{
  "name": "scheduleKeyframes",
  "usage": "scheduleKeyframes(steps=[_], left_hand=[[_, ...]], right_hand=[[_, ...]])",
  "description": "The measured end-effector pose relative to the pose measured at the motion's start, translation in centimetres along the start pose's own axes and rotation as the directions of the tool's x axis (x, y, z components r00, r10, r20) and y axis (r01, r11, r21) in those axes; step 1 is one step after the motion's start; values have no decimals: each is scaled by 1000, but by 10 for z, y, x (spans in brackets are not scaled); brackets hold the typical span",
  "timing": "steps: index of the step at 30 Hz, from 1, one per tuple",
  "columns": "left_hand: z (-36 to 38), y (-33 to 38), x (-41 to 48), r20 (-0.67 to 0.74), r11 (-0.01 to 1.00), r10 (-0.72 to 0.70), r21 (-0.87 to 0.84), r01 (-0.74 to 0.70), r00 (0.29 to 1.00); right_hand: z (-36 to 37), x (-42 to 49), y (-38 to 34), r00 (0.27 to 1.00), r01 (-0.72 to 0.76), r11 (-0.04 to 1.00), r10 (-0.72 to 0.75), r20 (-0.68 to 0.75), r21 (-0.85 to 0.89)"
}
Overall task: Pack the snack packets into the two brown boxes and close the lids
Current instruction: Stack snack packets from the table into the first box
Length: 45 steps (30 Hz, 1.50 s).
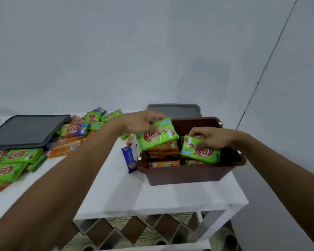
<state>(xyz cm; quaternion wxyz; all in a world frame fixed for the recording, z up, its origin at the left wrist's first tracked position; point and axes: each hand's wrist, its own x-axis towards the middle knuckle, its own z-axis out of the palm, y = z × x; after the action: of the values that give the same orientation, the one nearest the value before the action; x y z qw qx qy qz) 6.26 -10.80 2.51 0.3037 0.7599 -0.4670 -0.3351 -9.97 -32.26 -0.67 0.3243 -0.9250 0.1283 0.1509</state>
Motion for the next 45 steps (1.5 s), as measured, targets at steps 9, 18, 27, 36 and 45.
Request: scheduleKeyframes(steps=[9,18,27,36,45], left_hand=[[74,-14,40,169,845,-180,531,64,969],[84,-17,43,173,800,-218,595,75,960],[80,-29,26,189,814,-231,575,83,954],[61,-33,26,-106,761,-53,640,109,993],[40,-36,37,-94,595,-13,799,83,995]], right_hand=[[14,8,27,987,83,936,-30,158,-341],[19,7,32,985,114,897,-47,165,-428],[32,7,28,978,159,905,-91,186,-395],[36,21,14,969,110,859,-205,-139,-501],[23,45,9,979,75,882,-154,-132,-466]])
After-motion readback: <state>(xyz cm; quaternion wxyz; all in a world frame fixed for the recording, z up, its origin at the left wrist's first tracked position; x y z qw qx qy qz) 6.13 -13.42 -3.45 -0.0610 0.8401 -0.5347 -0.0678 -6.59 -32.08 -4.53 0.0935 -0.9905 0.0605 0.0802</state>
